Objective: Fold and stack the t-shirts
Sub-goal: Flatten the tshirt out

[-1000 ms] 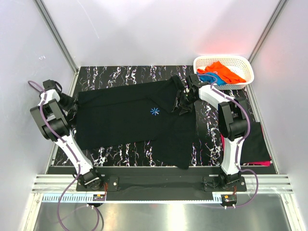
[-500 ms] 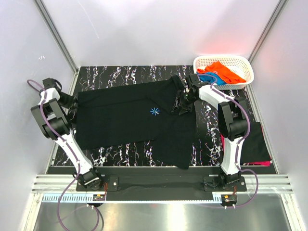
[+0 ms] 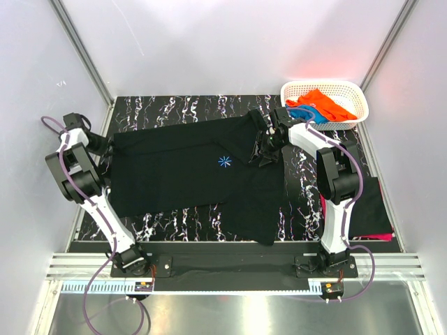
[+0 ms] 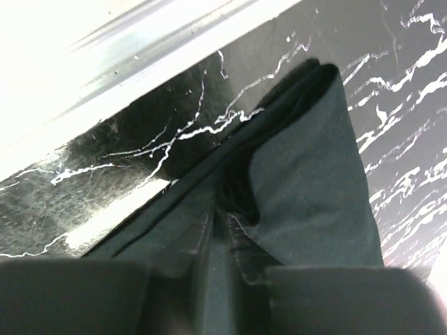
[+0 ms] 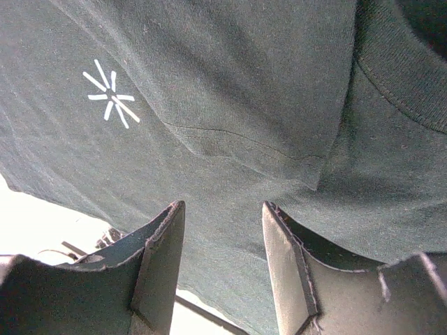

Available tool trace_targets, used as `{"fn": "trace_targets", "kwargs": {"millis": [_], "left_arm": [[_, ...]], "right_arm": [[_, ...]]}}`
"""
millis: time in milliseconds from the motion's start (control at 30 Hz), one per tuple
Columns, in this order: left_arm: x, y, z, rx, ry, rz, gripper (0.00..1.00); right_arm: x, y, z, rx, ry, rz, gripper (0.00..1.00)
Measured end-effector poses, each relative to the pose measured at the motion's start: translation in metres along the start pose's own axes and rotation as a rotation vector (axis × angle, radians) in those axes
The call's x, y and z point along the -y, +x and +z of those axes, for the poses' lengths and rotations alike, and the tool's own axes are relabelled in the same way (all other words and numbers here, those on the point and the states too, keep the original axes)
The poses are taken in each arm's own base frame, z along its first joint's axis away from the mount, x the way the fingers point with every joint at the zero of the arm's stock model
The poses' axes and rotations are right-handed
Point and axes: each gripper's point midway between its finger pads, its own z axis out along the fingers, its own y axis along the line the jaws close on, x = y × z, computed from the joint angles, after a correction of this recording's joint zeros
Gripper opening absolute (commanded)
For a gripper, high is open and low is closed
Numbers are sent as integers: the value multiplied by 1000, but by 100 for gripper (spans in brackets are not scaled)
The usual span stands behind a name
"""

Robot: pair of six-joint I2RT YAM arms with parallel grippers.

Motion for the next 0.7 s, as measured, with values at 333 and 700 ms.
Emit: {"fn": "trace_targets", "kwargs": {"millis": [333, 700], "left_arm": [[-7, 5, -2, 0, 27, 80, 42], [-9, 11, -6, 7, 69, 138, 51]], "right_arm": [[0, 0, 0, 1, -2, -1, 54], [2, 4, 2, -10, 1, 4, 54]]}}
